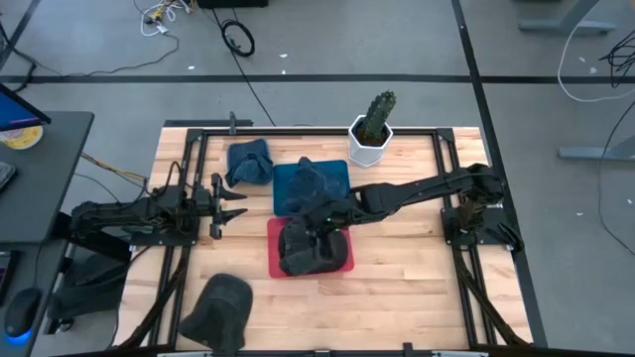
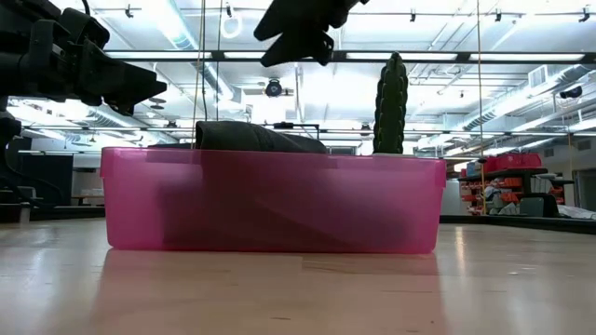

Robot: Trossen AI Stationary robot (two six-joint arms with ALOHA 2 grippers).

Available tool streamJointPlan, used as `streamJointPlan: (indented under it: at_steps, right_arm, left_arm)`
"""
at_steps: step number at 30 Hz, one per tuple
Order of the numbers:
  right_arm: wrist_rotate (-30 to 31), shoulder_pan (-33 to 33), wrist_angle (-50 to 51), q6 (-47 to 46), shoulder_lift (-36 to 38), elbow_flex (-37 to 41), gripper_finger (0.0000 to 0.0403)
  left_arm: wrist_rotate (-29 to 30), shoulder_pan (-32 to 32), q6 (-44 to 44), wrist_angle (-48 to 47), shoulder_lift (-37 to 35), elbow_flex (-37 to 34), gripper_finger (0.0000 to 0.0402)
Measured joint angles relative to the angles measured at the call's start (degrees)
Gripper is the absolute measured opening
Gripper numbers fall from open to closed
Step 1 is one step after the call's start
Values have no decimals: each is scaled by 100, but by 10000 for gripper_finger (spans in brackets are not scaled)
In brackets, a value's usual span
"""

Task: Pick & Place hat
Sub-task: Put the black cap into the pink bin

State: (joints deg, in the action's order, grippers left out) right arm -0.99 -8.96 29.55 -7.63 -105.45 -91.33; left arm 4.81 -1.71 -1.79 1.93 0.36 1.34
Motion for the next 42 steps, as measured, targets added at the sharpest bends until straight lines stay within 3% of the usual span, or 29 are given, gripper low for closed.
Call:
streamJointPlan:
  at_steps: [7,13,18,29,42]
  right_arm:
    - [-4,-100,-61,553,223,0,217]
    - [-117,-466,-350,804,821,156,217]
    - [-101,-612,-1319,896,1744,1365,217]
    - [-101,-290,-4045,657,4623,4737,217]
    - [-101,-272,-5668,1004,7082,7013,217]
  left_arm:
    - [-1,0,10,-2,0,-2,179]
    - [-12,2,1100,49,0,-1,179]
    - [-8,1,1138,33,0,-2,179]
    - [1,0,1192,254,0,0,179]
    - [-3,2,1468,543,0,0,179]
